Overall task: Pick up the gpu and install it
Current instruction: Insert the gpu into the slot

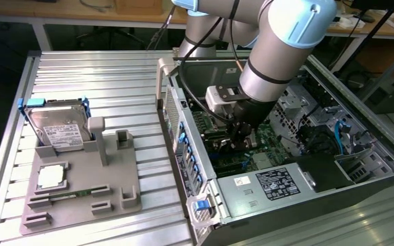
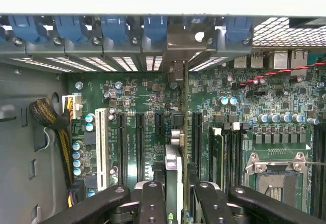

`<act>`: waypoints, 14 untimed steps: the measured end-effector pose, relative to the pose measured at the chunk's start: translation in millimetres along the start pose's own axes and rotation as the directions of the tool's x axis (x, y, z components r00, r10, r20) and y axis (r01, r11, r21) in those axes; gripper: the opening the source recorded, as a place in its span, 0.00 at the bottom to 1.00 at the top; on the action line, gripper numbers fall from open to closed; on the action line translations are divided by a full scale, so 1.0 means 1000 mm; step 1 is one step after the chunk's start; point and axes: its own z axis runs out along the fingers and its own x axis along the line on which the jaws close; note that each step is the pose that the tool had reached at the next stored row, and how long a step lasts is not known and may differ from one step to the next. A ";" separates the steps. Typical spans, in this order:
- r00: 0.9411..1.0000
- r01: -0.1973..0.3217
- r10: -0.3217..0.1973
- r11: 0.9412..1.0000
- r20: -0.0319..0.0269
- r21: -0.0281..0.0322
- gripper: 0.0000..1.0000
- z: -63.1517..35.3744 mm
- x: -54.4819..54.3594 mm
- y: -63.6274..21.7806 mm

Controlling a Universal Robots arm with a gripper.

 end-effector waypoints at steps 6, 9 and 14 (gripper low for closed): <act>1.000 -0.001 0.001 1.000 0.000 -0.023 0.27 0.0003 0.000 0.0002; 1.000 -0.001 0.001 1.000 0.000 -0.023 0.27 0.0022 0.000 0.0001; 1.000 -0.004 0.004 1.000 0.000 -0.023 0.27 0.0059 0.000 0.0001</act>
